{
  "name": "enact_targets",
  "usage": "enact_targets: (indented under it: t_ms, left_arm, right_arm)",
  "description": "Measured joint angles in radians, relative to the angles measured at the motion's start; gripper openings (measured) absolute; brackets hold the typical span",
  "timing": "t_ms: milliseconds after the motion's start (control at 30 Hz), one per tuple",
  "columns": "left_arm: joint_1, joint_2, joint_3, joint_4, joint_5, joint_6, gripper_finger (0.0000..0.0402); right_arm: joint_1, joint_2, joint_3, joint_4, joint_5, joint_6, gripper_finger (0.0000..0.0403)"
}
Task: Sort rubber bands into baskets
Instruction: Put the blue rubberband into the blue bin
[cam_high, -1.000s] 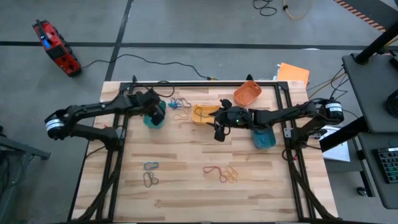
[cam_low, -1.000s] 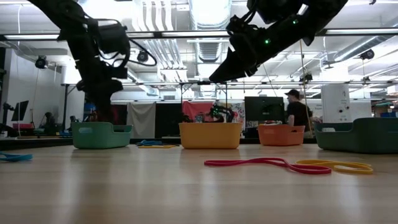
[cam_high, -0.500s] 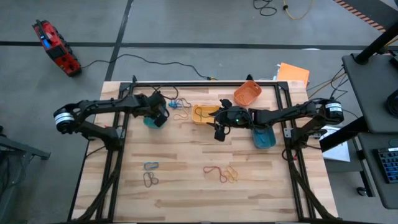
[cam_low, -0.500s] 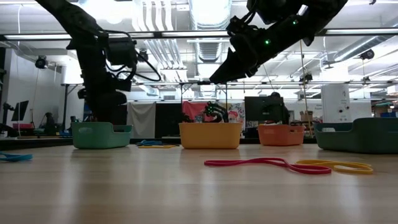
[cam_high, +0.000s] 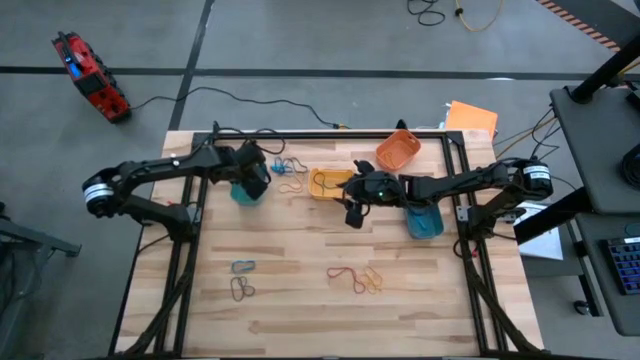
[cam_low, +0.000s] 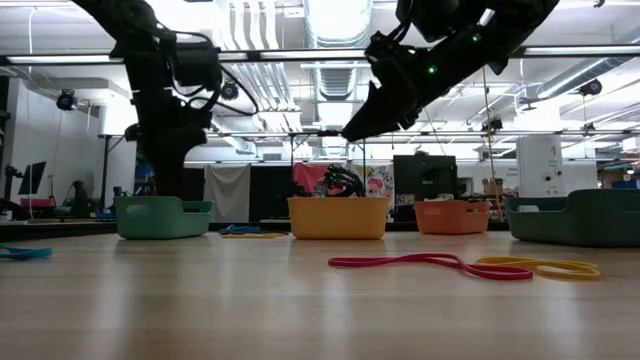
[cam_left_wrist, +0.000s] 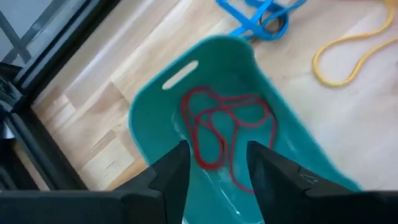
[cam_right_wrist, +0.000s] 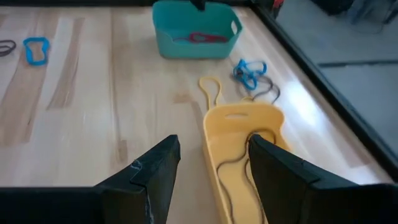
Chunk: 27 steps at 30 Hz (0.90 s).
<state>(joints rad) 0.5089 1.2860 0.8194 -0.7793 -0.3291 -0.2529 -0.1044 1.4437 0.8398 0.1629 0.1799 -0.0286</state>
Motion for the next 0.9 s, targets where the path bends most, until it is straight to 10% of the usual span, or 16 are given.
enact_targets:
  t_ms: [900]
  left_arm:
    - [-0.545, -0.027, 0.025, 0.501, 0.026, 0.260, 0.0144]
  right_arm:
    - [0.256, 0.000, 0.000, -0.503, -0.260, 0.424, 0.0173]
